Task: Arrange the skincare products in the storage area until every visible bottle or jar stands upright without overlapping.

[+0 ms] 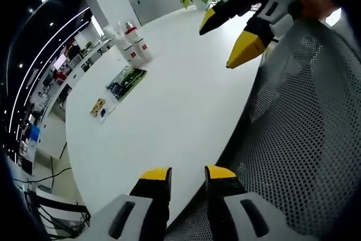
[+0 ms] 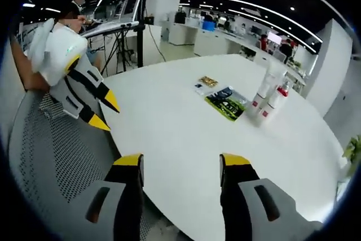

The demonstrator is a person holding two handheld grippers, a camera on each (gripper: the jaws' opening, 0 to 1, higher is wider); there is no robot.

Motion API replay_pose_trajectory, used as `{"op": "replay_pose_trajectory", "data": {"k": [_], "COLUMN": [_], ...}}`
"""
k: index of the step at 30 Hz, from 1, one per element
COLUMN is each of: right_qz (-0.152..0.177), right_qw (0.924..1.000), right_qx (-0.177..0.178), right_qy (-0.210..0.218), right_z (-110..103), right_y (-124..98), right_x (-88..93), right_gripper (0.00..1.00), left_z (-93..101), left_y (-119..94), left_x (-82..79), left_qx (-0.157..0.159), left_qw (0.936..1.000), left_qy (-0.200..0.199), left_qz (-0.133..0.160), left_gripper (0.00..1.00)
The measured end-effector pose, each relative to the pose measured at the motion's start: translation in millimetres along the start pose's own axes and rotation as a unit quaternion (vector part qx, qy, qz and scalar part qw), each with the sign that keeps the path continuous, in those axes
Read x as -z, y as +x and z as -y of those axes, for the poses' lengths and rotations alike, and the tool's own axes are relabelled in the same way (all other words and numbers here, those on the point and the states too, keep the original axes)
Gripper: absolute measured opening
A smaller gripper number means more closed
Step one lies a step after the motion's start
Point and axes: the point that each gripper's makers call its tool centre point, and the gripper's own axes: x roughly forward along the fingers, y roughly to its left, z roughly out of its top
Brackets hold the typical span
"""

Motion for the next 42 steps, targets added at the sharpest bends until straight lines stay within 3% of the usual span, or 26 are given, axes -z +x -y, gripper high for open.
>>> {"op": "replay_pose_trajectory", "data": {"k": [8, 13, 17, 21, 31, 35, 37, 41, 42], "right_qz": [0.01, 0.012, 0.015, 0.013, 0.006, 0.001, -0.001, -0.007, -0.008], "right_qw": [1.0, 0.9999, 0.9997, 0.9998, 0.9996, 0.9995, 0.9994, 0.9992, 0.9992], "right_qx": [0.003, 0.011, 0.017, 0.014, 0.025, 0.031, 0.035, 0.038, 0.039], "right_qy": [-0.001, -0.003, 0.009, 0.007, -0.011, -0.01, -0.009, -0.003, -0.003], "right_z": [0.6, 6.4, 11.8, 9.7, 13.5, 16.9, 18.6, 21.1, 21.2], "right_y": [-1.9, -5.3, -6.0, -4.7, -4.7, -4.0, -4.2, -3.3, -3.2], "right_x": [-3.5, -2.1, -1.7, -1.1, 3.6, 6.7, 8.8, 12.1, 12.7], "right_gripper": [0.54, 0.53, 0.53, 0.53, 0.5, 0.5, 0.5, 0.5, 0.5], "left_z": [-4.0, -14.6, -43.2, -75.5, -186.6, -220.8, -233.6, -250.2, -253.5], "left_y": [-2.0, -4.7, -4.7, 0.0, 32.2, 56.4, 67.1, 90.6, 97.6], "left_x": [-3.6, -15.0, -34.8, -52.6, -85.2, -105.5, -113.7, -126.9, -130.1], "left_qx": [-0.006, -0.009, -0.016, -0.022, -0.036, -0.03, -0.029, -0.02, -0.015], "left_qw": [0.9998, 0.9985, 0.9918, 0.9912, 0.9855, 0.972, 0.9715, 0.9641, 0.957], "left_qy": [-0.012, -0.047, -0.114, -0.114, -0.154, -0.224, -0.225, -0.258, -0.285], "left_qz": [0.012, 0.027, 0.056, 0.063, 0.062, 0.065, 0.067, 0.058, 0.054], "left_gripper": [0.25, 0.27, 0.35, 0.37, 0.39, 0.42, 0.46, 0.49, 0.5]}}
